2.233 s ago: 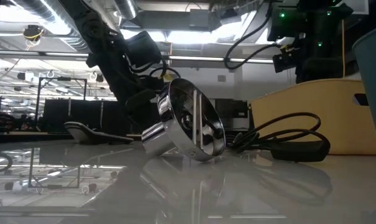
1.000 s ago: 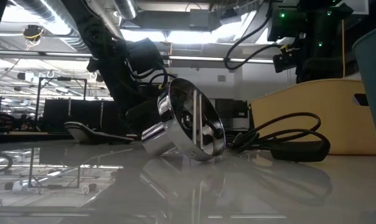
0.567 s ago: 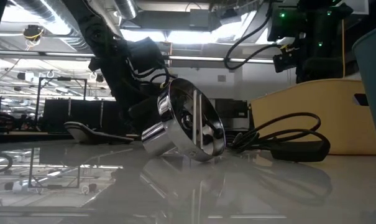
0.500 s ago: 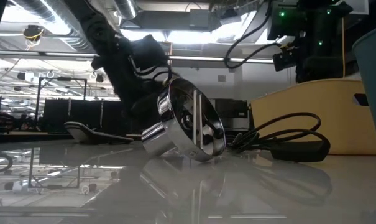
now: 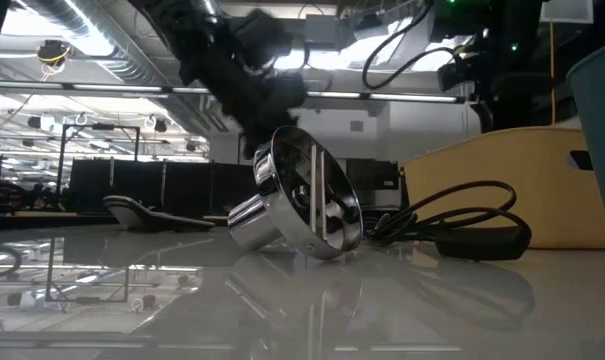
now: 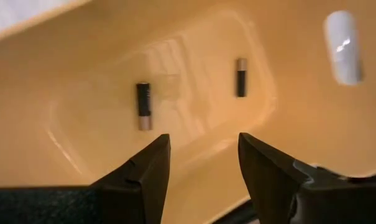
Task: Sort batteries
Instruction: Put the white battery into the blue bin
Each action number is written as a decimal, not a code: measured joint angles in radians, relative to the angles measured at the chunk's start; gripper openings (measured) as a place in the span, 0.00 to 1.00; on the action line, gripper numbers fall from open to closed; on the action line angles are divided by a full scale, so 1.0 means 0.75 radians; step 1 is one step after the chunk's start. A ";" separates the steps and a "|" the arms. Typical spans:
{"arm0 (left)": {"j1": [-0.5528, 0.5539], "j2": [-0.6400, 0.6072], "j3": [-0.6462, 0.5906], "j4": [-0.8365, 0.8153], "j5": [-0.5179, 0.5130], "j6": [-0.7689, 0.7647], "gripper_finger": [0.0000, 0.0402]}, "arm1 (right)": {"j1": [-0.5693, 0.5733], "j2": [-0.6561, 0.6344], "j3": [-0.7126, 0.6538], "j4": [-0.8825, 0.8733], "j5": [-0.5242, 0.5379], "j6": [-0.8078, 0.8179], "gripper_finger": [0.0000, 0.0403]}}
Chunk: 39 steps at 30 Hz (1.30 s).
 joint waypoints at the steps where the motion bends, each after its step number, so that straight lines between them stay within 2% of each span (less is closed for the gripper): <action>1: -0.019 0.000 0.009 0.046 0.019 -0.014 0.10 | 0.000 0.000 0.007 -0.007 0.019 -0.024 0.47; 8: -0.216 0.015 0.016 0.434 0.069 -0.119 0.12 | 0.000 0.000 0.071 -0.009 0.112 -0.199 0.47; 13: -0.371 0.110 0.018 0.820 0.053 -0.185 0.11 | -0.001 0.000 0.154 -0.042 0.189 -0.267 0.47; 15: -0.424 0.164 0.046 0.910 0.021 -0.205 0.11 | -0.001 0.000 0.205 -0.079 0.210 -0.270 0.47; 21: -0.547 0.399 0.324 0.920 -0.047 -0.215 0.12 | 0.000 0.000 0.385 -0.140 0.217 -0.270 0.47; 28: -0.660 0.652 0.704 0.767 -0.047 -0.187 0.13 | -0.001 0.000 0.530 -0.140 0.192 -0.263 0.47; 34: -0.730 0.780 0.870 0.768 -0.050 -0.100 0.13 | 0.000 -0.001 0.545 -0.139 0.109 -0.259 0.47; 39: -0.750 0.821 0.900 0.753 -0.064 -0.040 0.14 | 0.000 -0.001 0.545 -0.137 0.033 -0.248 0.47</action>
